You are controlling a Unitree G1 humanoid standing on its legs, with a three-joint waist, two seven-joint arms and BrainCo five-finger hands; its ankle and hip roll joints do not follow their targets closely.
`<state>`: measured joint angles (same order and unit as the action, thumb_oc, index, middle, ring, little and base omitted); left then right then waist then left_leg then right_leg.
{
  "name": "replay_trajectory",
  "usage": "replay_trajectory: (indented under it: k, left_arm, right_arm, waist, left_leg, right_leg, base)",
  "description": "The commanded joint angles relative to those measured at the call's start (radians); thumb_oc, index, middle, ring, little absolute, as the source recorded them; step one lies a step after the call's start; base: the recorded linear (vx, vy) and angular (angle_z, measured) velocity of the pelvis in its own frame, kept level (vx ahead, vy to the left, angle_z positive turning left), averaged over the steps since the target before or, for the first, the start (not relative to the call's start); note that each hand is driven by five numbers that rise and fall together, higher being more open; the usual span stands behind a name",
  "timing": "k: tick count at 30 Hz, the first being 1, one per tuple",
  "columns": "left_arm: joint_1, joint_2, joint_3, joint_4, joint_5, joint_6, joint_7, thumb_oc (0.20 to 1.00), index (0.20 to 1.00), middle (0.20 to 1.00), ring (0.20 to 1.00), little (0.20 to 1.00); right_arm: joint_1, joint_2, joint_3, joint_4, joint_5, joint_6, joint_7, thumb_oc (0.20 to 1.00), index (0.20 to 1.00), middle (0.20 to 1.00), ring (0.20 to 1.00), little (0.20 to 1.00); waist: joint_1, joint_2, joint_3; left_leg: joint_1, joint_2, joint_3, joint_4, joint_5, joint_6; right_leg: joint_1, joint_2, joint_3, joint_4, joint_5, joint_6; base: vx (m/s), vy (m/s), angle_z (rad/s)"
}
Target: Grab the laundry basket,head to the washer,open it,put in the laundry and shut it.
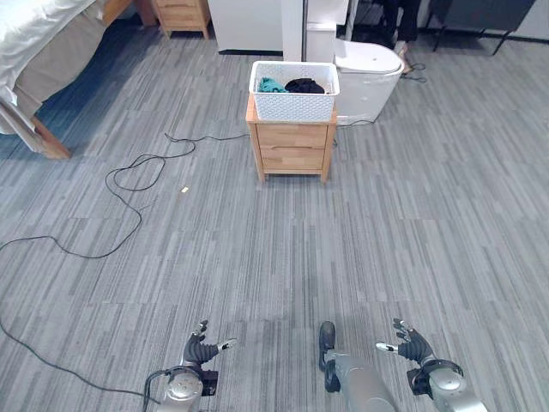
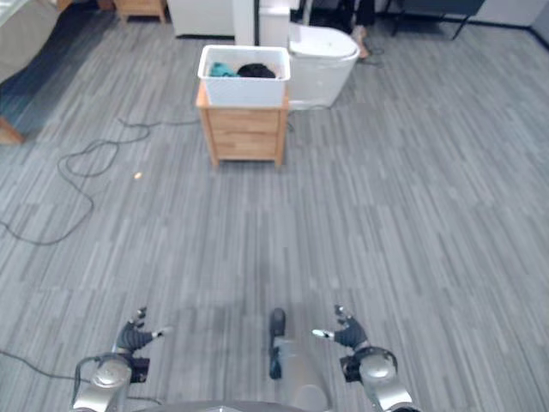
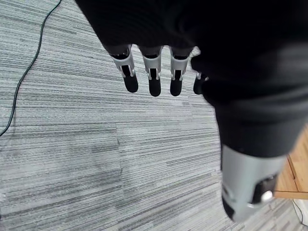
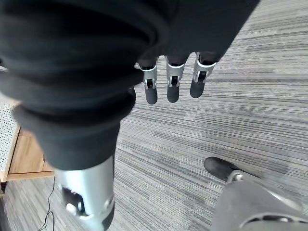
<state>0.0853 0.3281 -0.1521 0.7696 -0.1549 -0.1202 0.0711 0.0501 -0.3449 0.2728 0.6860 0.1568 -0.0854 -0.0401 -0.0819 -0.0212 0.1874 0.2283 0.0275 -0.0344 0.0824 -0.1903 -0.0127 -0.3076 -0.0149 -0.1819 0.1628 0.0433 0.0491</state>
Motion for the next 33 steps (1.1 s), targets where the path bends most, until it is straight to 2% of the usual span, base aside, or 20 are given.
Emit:
replay_trajectory:
  k: [1, 2, 3, 4, 6, 7, 9, 10, 15, 18, 19, 20, 23, 25, 27, 29, 30, 33]
  left_arm:
    - [0.010, 0.030, -0.001, -0.022, -0.011, -0.025, -0.010, 1.000, 1.000, 1.000, 1.000, 1.000]
    - [0.005, 0.026, -0.010, -0.015, -0.011, -0.025, -0.010, 1.000, 1.000, 1.000, 1.000, 1.000]
    - [-0.007, 0.022, -0.021, -0.012, -0.015, -0.023, -0.011, 1.000, 1.000, 1.000, 1.000, 1.000]
    - [-0.007, 0.021, -0.022, -0.012, -0.015, -0.023, -0.011, 1.000, 1.000, 1.000, 1.000, 1.000]
    - [-0.016, 0.019, -0.029, -0.006, -0.014, -0.023, -0.010, 1.000, 1.000, 1.000, 1.000, 1.000]
    - [-0.014, 0.024, -0.032, -0.017, -0.004, -0.023, -0.009, 1.000, 1.000, 1.000, 1.000, 1.000]
    - [-0.013, 0.029, -0.026, -0.022, -0.005, -0.023, -0.006, 1.000, 1.000, 1.000, 1.000, 1.000]
    - [-0.011, 0.029, -0.015, -0.016, -0.010, -0.022, 0.001, 1.000, 1.000, 1.000, 1.000, 1.000]
    - [-0.004, 0.025, 0.002, 0.012, -0.017, -0.021, 0.012, 1.000, 1.000, 1.000, 1.000, 1.000]
    - [-0.006, 0.025, 0.006, 0.020, -0.019, -0.022, 0.017, 1.000, 1.000, 1.000, 1.000, 1.000]
    - [0.006, 0.029, 0.012, 0.019, -0.013, -0.021, 0.012, 1.000, 1.000, 1.000, 1.000, 1.000]
    - [-0.001, 0.032, 0.012, 0.039, -0.006, -0.020, 0.010, 1.000, 1.000, 1.000, 1.000, 1.000]
    - [-0.009, 0.048, 0.005, 0.044, 0.005, -0.018, 0.007, 1.000, 1.000, 1.000, 1.000, 1.000]
    - [-0.025, 0.079, 0.004, 0.021, 0.009, -0.015, 0.009, 1.000, 1.000, 1.000, 1.000, 1.000]
    - [-0.025, 0.083, 0.003, 0.014, 0.010, -0.015, 0.011, 1.000, 1.000, 1.000, 1.000, 1.000]
    - [-0.027, 0.080, 0.002, 0.009, 0.003, -0.014, 0.009, 1.000, 1.000, 1.000, 1.000, 1.000]
    - [-0.032, 0.071, -0.005, 0.024, -0.005, -0.014, 0.010, 1.000, 1.000, 1.000, 1.000, 1.000]
    - [-0.042, 0.050, -0.017, 0.039, -0.002, -0.022, 0.009, 1.000, 1.000, 1.000, 1.000, 1.000]
  right_arm:
    - [-0.001, -0.032, -0.002, -0.032, 0.011, -0.046, -0.004, 1.000, 1.000, 1.000, 1.000, 1.000]
    - [-0.004, -0.036, 0.001, -0.025, 0.014, -0.046, -0.004, 1.000, 1.000, 1.000, 1.000, 1.000]
    - [-0.008, -0.044, 0.002, -0.023, 0.017, -0.043, -0.008, 1.000, 1.000, 1.000, 1.000, 1.000]
    - [-0.008, -0.044, 0.001, -0.023, 0.017, -0.043, -0.008, 1.000, 1.000, 1.000, 1.000, 1.000]
    - [-0.014, -0.048, 0.000, -0.018, 0.024, -0.043, -0.014, 1.000, 1.000, 1.000, 1.000, 1.000]
    - [-0.016, -0.054, 0.000, -0.016, 0.019, -0.042, -0.017, 1.000, 1.000, 1.000, 1.000, 1.000]
    - [-0.021, -0.058, 0.001, -0.012, 0.015, -0.043, -0.022, 1.000, 1.000, 1.000, 1.000, 1.000]
    - [-0.024, -0.055, 0.003, -0.006, 0.010, -0.044, -0.031, 1.000, 1.000, 1.000, 1.000, 1.000]
    - [-0.026, -0.044, -0.001, 0.004, 0.005, -0.043, -0.037, 1.000, 1.000, 1.000, 1.000, 1.000]
    - [-0.031, -0.041, -0.002, 0.005, 0.004, -0.043, -0.038, 1.000, 1.000, 1.000, 1.000, 1.000]
    - [-0.024, -0.031, -0.003, 0.007, -0.004, -0.044, -0.029, 1.000, 1.000, 1.000, 1.000, 1.000]
    - [-0.027, -0.020, -0.007, 0.009, 0.001, -0.042, -0.028, 1.000, 1.000, 1.000, 1.000, 1.000]
    - [-0.034, 0.004, -0.005, 0.004, 0.016, -0.045, -0.013, 1.000, 1.000, 1.000, 1.000, 1.000]
    - [-0.060, 0.016, 0.012, -0.036, 0.022, -0.046, -0.005, 1.000, 1.000, 1.000, 1.000, 1.000]
    - [-0.063, 0.014, 0.017, -0.048, 0.019, -0.046, -0.005, 1.000, 1.000, 1.000, 1.000, 1.000]
    - [-0.069, 0.010, 0.028, -0.060, 0.012, -0.044, -0.003, 1.000, 1.000, 1.000, 1.000, 1.000]
    - [-0.070, 0.002, 0.040, -0.063, 0.006, -0.043, -0.004, 1.000, 1.000, 1.000, 1.000, 1.000]
    - [-0.068, 0.004, 0.050, -0.036, -0.003, -0.038, -0.001, 1.000, 1.000, 1.000, 1.000, 1.000]
  waist:
    - [-0.024, -0.024, -0.063]
    - [-0.027, -0.023, -0.067]
    - [-0.024, -0.033, -0.058]
    - [-0.024, -0.031, -0.058]
    - [-0.010, -0.044, -0.048]
    - [0.006, -0.051, -0.034]
    - [0.028, -0.047, -0.016]
    - [0.052, -0.039, -0.002]
    - [0.084, -0.038, -0.001]
    - [0.093, -0.042, -0.006]
    - [0.097, -0.039, -0.030]
    - [0.095, -0.053, -0.045]
    - [0.091, -0.083, -0.063]
    - [0.078, -0.084, -0.047]
    - [0.072, -0.078, -0.038]
    - [0.059, -0.063, -0.025]
    - [0.035, -0.050, 0.000]
    - [0.005, -0.048, 0.020]
  left_leg:
    - [-0.068, -0.043, 0.055, 0.131, 0.028, -0.049]
    - [-0.093, -0.029, 0.072, 0.189, 0.067, -0.067]
    - [-0.159, -0.009, 0.114, 0.235, 0.073, -0.055]
    - [-0.161, -0.007, 0.114, 0.241, 0.069, -0.055]
    - [-0.236, -0.010, 0.149, 0.217, 0.019, -0.024]
    - [-0.316, -0.014, 0.159, 0.181, 0.025, -0.015]
    - [-0.393, -0.003, 0.172, 0.119, 0.110, -0.021]
    - [-0.445, 0.011, 0.176, 0.027, 0.201, -0.036]
    - [-0.489, 0.037, 0.194, -0.102, 0.260, -0.047]
    - [-0.501, 0.047, 0.197, -0.095, 0.276, -0.052]
    - [-0.470, 0.051, 0.194, -0.097, 0.300, -0.042]
    - [-0.479, 0.043, 0.201, -0.035, 0.281, -0.031]
    - [-0.458, 0.010, 0.206, 0.019, 0.221, 0.002]
    - [-0.407, -0.013, 0.218, 0.038, 0.152, 0.046]
    - [-0.377, -0.019, 0.219, 0.031, 0.136, 0.053]
    - [-0.329, -0.026, 0.208, 0.011, 0.115, 0.060]
    - [-0.267, -0.043, 0.188, -0.008, 0.085, 0.063]
    - [-0.191, -0.078, 0.153, -0.011, 0.035, 0.053]
  right_leg:
    - [0.132, -0.016, 0.026, -0.082, -0.063, 0.035]
    - [0.154, -0.010, 0.026, -0.089, -0.079, 0.024]
    - [0.188, -0.019, 0.025, -0.094, -0.110, 0.010]
    - [0.188, -0.017, 0.025, -0.093, -0.111, 0.010]
    - [0.222, -0.029, 0.028, -0.100, -0.136, 0.010]
    - [0.249, -0.037, 0.031, -0.103, -0.154, 0.010]
    - [0.287, -0.024, 0.036, -0.109, -0.172, 0.005]
    - [0.327, -0.002, 0.046, -0.115, -0.198, 0.004]
    - [0.404, 0.015, 0.077, -0.109, -0.243, 0.002]
    - [0.439, 0.015, 0.100, -0.106, -0.255, 0.006]
    - [0.471, 0.011, 0.118, -0.102, -0.269, 0.017]
    - [0.484, -0.020, 0.131, -0.090, -0.263, 0.033]
    - [0.444, -0.060, 0.164, 0.024, -0.204, 0.076]
    - [0.306, -0.073, 0.165, 0.225, -0.081, 0.113]
    - [0.257, -0.070, 0.157, 0.249, -0.074, 0.109]
    - [0.197, -0.060, 0.125, 0.229, -0.094, 0.097]
    - [0.106, -0.038, 0.088, 0.139, -0.118, 0.079]
    - [0.050, -0.042, 0.055, -0.052, -0.065, 0.093]
  base:
    - [0.26, -0.164, 0.24]
    - [0.29, -0.185, 0.05]
    - [0.20, -0.123, -0.01]
    - [0.18, -0.083, -0.04]
    - [0.21, -0.045, -0.17]
    - [0.27, -0.039, -0.11]
    - [0.29, -0.011, 0.06]
    - [0.35, 0.025, -0.30]
    - [0.30, 0.063, -0.46]
    - [0.36, 0.152, -0.37]
    - [0.55, 0.313, -0.34]
    - [0.69, 0.414, -0.38]
    - [0.42, 0.286, -0.37]
    - [0.39, 0.289, -0.22]
    - [0.22, 0.136, -0.09]
    - [0.37, 0.149, -0.20]
    - [0.56, 0.101, -0.13]
    - [0.58, -0.065, 0.33]
